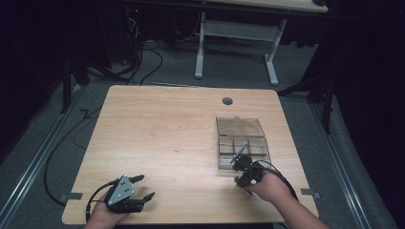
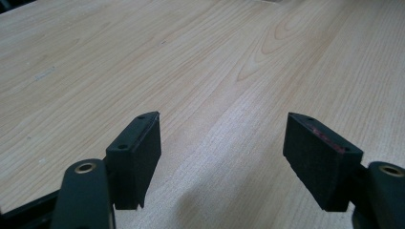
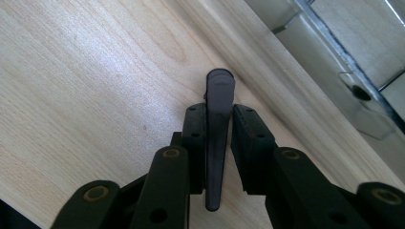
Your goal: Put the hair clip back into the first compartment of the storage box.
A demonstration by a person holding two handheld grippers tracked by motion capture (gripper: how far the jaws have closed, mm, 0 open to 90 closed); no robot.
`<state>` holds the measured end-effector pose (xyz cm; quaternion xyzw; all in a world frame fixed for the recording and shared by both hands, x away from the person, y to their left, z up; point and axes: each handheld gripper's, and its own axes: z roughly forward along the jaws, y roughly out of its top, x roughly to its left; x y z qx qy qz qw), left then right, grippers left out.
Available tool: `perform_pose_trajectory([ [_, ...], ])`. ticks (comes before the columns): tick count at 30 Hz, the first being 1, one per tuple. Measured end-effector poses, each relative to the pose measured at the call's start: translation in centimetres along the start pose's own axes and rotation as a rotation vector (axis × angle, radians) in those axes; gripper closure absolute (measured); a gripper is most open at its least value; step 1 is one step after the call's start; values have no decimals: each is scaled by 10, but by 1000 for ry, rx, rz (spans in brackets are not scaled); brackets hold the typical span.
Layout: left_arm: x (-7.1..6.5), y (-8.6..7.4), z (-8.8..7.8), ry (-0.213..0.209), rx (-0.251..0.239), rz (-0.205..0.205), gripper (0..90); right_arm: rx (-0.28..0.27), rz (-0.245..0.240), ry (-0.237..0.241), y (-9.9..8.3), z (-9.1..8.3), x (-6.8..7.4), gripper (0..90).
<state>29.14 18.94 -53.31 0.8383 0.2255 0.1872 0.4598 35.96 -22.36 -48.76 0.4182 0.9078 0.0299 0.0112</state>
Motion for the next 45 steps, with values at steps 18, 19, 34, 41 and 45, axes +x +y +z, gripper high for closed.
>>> perform_pose_trajectory([
  [18,0,0,0,2,0,-1,294,-16,0,12,-1,-5,0,793],
  [19,0,0,0,2,1,-1,293,-19,3,11,-1,-6,0,793],
  [34,0,0,0,2,0,0,293,-32,-9,11,-3,-24,-4,793],
  [41,0,0,0,1,0,0,293,-37,-13,11,-4,-29,-6,793],
  [45,0,0,0,0,1,0,294,-41,-9,24,-4,-32,-8,793],
])
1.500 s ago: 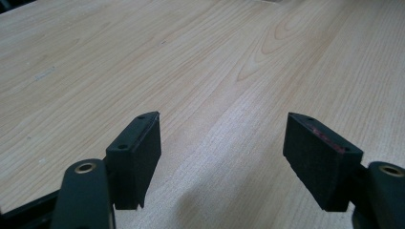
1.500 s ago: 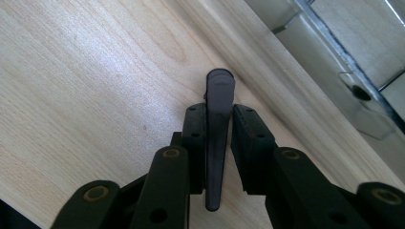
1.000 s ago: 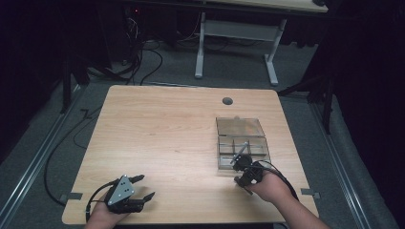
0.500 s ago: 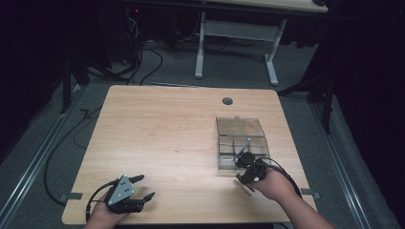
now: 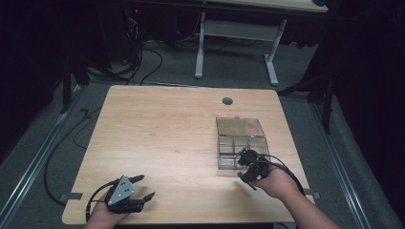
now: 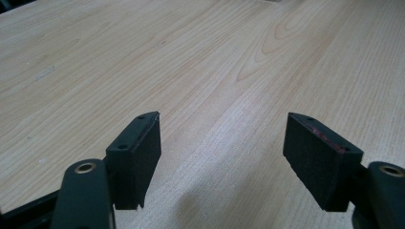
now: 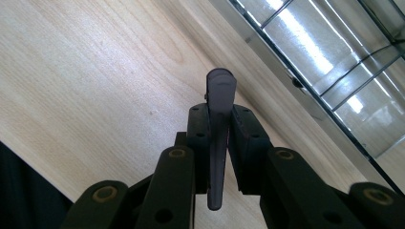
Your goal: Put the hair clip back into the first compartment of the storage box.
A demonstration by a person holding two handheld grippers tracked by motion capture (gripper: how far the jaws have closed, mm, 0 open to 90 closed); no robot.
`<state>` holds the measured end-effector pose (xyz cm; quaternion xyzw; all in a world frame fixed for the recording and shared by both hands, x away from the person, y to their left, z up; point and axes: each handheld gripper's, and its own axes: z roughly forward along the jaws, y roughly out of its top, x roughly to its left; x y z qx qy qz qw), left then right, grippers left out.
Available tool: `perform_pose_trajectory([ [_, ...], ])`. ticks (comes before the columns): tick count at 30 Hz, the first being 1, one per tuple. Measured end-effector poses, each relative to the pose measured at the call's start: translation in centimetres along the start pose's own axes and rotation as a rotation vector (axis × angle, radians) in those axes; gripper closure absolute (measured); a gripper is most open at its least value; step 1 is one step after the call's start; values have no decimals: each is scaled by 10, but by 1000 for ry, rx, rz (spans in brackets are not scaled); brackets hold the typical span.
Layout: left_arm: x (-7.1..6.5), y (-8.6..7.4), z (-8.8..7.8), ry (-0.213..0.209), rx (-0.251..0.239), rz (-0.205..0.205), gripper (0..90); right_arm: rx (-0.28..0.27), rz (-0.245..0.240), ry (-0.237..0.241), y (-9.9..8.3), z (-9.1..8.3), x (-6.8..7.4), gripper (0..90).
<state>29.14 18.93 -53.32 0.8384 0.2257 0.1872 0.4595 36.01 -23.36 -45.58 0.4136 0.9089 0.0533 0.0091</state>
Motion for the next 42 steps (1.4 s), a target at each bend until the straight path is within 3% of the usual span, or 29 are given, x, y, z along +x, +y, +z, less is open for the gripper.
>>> perform_pose_trajectory([
  [25,0,0,0,0,0,1,293,-16,8,-13,6,-33,-10,793],
  [33,0,0,0,-1,-1,0,293,-22,7,-29,18,-43,-19,792],
  [35,0,0,0,-1,-1,-1,293,-20,35,-24,21,-45,-20,793],
  [37,0,0,0,-1,-2,0,293,-25,5,-28,28,-44,-25,793],
  [42,0,0,0,-3,-1,-3,293,-19,-3,-30,37,-43,-28,793],
])
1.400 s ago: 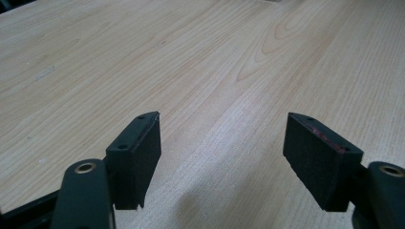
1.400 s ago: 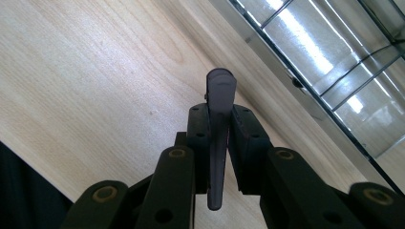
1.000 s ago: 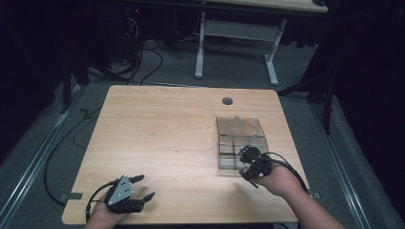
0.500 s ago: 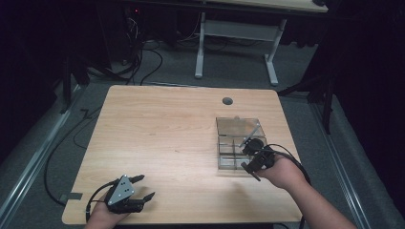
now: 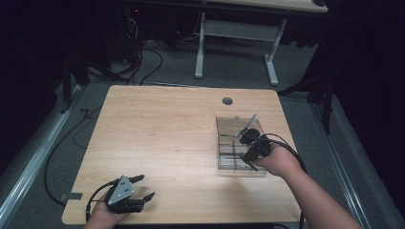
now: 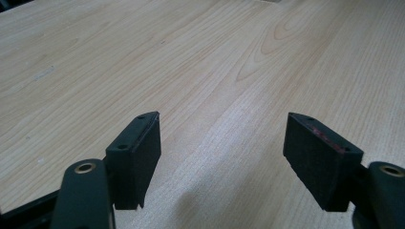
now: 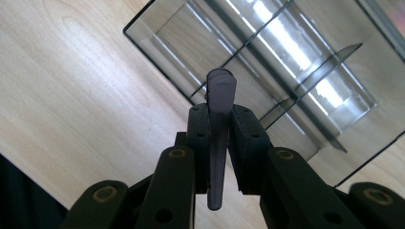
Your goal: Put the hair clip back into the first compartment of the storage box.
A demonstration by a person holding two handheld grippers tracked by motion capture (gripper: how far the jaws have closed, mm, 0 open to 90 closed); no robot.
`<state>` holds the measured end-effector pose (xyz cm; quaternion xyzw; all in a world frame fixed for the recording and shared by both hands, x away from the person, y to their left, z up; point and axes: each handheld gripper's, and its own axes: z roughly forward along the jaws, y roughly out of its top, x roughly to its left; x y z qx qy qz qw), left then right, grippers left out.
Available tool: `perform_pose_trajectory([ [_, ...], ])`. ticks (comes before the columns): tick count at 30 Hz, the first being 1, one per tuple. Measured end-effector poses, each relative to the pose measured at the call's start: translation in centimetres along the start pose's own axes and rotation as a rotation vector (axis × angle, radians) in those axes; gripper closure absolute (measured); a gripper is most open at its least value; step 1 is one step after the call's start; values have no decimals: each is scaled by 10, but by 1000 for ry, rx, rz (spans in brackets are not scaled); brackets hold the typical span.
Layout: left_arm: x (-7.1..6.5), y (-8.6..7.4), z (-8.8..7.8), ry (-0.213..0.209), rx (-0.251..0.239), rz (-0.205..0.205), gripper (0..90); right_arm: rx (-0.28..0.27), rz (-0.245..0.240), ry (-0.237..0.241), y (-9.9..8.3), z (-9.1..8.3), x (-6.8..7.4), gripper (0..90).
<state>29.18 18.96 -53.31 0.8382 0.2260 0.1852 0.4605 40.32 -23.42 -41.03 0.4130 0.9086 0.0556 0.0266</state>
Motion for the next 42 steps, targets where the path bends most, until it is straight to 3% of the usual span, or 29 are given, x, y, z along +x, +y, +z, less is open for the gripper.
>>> perform_pose_trajectory([
  [7,0,0,0,-2,-1,1,293,6,-6,1,16,6,-4,793],
  [8,0,0,0,-2,-1,0,292,-1,-41,0,20,7,-7,793],
  [9,0,0,0,-3,-1,0,292,7,-4,3,21,8,-5,793],
  [26,0,0,0,-4,1,3,293,9,-24,3,59,26,-14,793],
  [42,0,0,0,-4,-1,3,292,-2,-36,10,82,42,-25,793],
])
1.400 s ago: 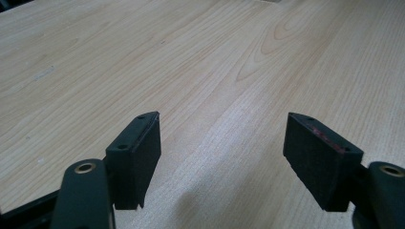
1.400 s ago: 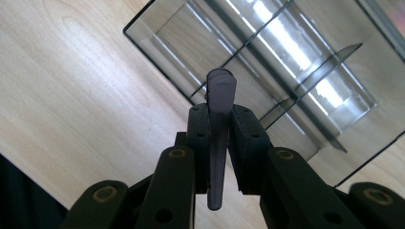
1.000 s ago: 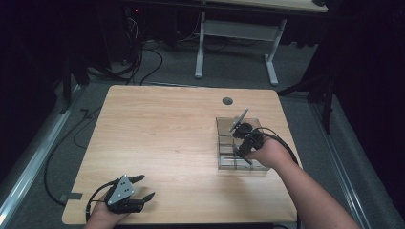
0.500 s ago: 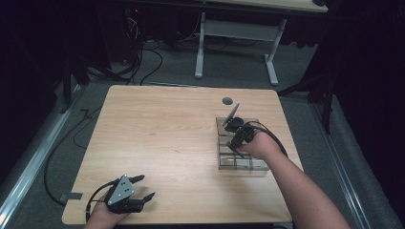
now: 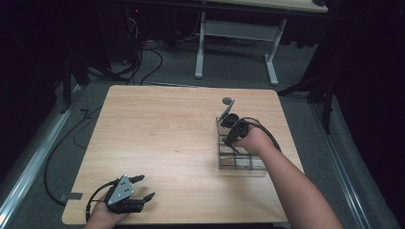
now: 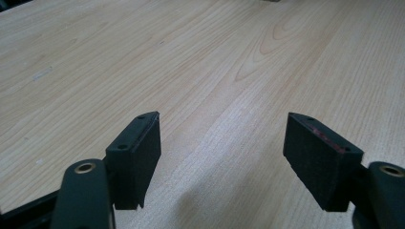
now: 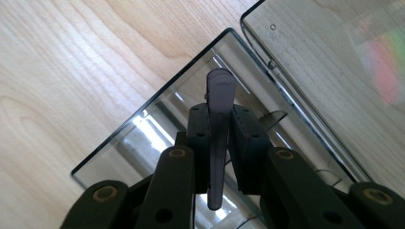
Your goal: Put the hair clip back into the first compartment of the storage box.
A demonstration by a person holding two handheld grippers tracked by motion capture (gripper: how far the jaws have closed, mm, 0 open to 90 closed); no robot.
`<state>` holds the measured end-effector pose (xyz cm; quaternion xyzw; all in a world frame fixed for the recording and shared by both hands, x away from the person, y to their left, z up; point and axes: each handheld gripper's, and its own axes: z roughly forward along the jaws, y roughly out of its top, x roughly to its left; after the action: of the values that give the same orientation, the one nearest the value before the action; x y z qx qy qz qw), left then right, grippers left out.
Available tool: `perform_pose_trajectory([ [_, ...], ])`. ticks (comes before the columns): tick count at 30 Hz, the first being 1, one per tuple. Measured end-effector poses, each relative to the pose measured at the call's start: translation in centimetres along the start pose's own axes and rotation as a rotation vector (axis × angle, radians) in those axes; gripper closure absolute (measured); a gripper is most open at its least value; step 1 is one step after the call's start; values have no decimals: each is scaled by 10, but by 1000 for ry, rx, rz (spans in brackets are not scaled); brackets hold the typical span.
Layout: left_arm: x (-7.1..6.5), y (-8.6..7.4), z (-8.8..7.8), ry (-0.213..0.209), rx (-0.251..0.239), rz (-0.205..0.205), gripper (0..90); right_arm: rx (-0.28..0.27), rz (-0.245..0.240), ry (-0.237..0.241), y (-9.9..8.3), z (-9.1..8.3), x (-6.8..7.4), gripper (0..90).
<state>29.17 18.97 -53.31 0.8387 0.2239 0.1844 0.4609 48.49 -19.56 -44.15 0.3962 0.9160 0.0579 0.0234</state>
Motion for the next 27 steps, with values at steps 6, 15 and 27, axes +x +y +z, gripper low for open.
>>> perform_pose_trajectory([
  [6,0,0,0,-2,0,0,292,14,4,1,4,11,0,793],
  [15,0,0,0,-3,-1,3,292,2,-20,-4,5,22,-5,792],
  [27,0,0,0,-2,0,1,293,-4,-24,8,7,35,-3,792],
])
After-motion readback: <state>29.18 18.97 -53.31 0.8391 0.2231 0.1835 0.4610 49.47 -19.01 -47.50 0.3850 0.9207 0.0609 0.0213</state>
